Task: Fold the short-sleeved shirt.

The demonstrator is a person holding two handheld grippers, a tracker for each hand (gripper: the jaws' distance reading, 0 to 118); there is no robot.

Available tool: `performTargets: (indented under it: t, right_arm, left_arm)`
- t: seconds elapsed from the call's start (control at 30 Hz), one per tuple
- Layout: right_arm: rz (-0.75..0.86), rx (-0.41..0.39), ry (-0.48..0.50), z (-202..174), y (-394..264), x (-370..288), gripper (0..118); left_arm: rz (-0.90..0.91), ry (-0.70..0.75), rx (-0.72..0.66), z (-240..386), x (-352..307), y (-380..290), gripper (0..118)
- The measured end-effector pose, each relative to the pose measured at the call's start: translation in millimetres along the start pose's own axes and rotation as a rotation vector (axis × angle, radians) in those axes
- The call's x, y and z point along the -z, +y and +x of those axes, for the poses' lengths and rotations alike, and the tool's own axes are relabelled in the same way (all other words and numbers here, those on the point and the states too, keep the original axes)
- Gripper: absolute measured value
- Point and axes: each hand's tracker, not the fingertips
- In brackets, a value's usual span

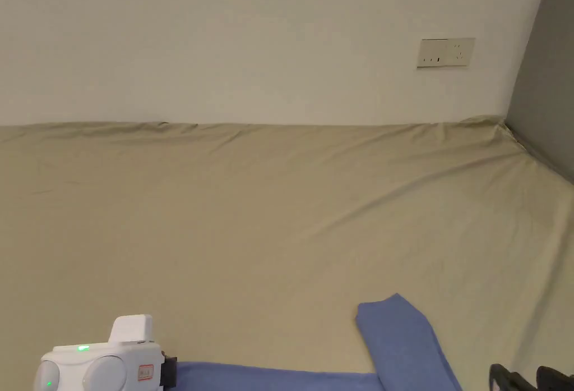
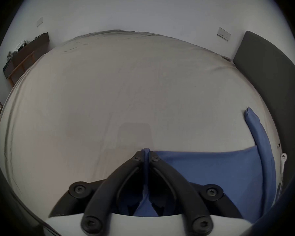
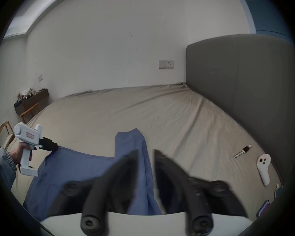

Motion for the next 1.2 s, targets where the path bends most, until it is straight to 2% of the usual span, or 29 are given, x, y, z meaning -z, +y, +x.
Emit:
performTargets:
  t: [0.03, 0.07, 0.1, 0.2, 0.3, 0.37, 0.43, 0.47, 0.5, 0.53, 0.63, 0.67, 0.73, 0.8, 1.0, 1.2]
  right_arm:
    - [-0.046, -0.009, 0.008, 0, 5, 16, 73]
    - [-0.06, -0.007, 0.022, 0, 8, 32, 86]
    - [-0.08, -0.014, 0.032, -2, 12, 51, 91]
    - [-0.184, -0.026, 0.01, -1, 19, 107, 90]
    - [-0.329, 0.042, 0.011, 6, 13, 163, 88]
    - [-0.384, 0.041, -0.003, 1, 9, 180, 78]
    - [-0.436, -0.049, -0.028, -8, 1, 191, 50]
    - [-0.42, -0.094, -0.024, -13, -2, 190, 41]
    - [-0.353, -0.153, -0.048, -21, -5, 181, 17]
    - [-0.331, -0.195, -0.038, -25, -5, 177, 5]
    - [-0.304, -0.185, -0.024, -22, -3, 166, 5]
    - [-0.284, -0.159, -0.019, -18, -1, 161, 5]
    - [-0.218, -0.041, 0.015, -3, 7, 143, 5]
    - [-0.142, 0.012, 0.033, 10, 9, 130, 5]
    - [0.117, 0.027, 0.035, 27, 29, 20, 5]
    - [0.35, 0.039, -0.013, 27, 25, -113, 5]
  left_arm:
    - [0.01, 0.0, 0.007, -1, -3, -2, 3]
    - [0.014, -0.002, 0.001, -2, 2, -2, 2]
    - [0.02, -0.01, -0.016, -4, -1, -2, 2]
    - [0.034, -0.039, -0.06, -14, 0, -4, 2]
    - [0.041, -0.043, -0.067, -16, -4, -4, 1]
    - [0.043, -0.056, -0.071, -15, -3, -5, 1]
    - [0.046, -0.065, -0.056, -12, -6, -5, 1]
    - [0.05, -0.067, -0.04, -6, -12, -7, 1]
    - [0.058, -0.068, -0.022, -3, -15, -8, 1]
    - [0.065, -0.067, -0.007, -1, -17, -8, 1]
    - [0.081, -0.075, 0.011, 2, -23, -10, 1]
    - [0.089, -0.079, 0.012, 2, -27, -10, 1]
    - [0.112, -0.082, 0.019, 3, -41, -11, 1]
    - [0.142, -0.092, 0.015, 1, -54, -13, 1]
    - [0.312, -0.116, -0.015, -5, -122, -29, 1]
    - [0.52, -0.103, -0.037, -12, -232, -67, 1]
